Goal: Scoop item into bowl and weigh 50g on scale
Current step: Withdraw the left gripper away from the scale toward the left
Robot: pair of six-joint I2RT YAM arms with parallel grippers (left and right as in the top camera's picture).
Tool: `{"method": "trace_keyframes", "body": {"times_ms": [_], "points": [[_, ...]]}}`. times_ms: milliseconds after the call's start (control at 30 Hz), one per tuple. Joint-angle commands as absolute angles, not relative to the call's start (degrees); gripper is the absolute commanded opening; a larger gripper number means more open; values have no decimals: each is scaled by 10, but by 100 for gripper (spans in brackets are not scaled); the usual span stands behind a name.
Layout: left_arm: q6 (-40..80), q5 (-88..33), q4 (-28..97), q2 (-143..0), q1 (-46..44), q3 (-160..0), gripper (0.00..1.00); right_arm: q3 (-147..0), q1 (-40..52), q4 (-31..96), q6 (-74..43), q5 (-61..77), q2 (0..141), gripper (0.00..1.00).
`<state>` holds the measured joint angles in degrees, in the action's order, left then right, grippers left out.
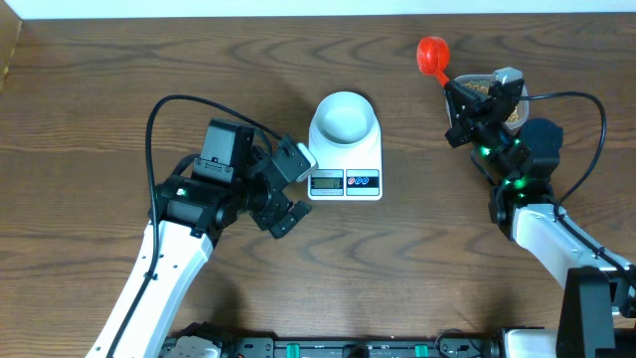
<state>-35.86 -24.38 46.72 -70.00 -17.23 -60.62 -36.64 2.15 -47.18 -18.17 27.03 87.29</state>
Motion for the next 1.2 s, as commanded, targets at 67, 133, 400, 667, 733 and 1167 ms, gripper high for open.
{"method": "trace_keyframes", "body": {"times_ms": [67,133,400,667,733,1167], "points": [[-439,-303,518,-701,-169,-613,95,-377,23,-473,-171,265,875,1],[-448,-314,523,-701,-169,-613,95,-377,23,-473,-171,265,875,1],[-461,-312,527,-701,-170,-613,95,-377,23,-473,-171,265,875,1],[-460,-304,529,-701,-170,-613,95,-377,23,-473,-171,265,875,1],[-461,-304,529,-701,-170,-613,95,-377,23,-473,-171,265,875,1],[-461,-304,529,-701,-169,-613,95,-377,23,-473,-171,265,875,1]]}}
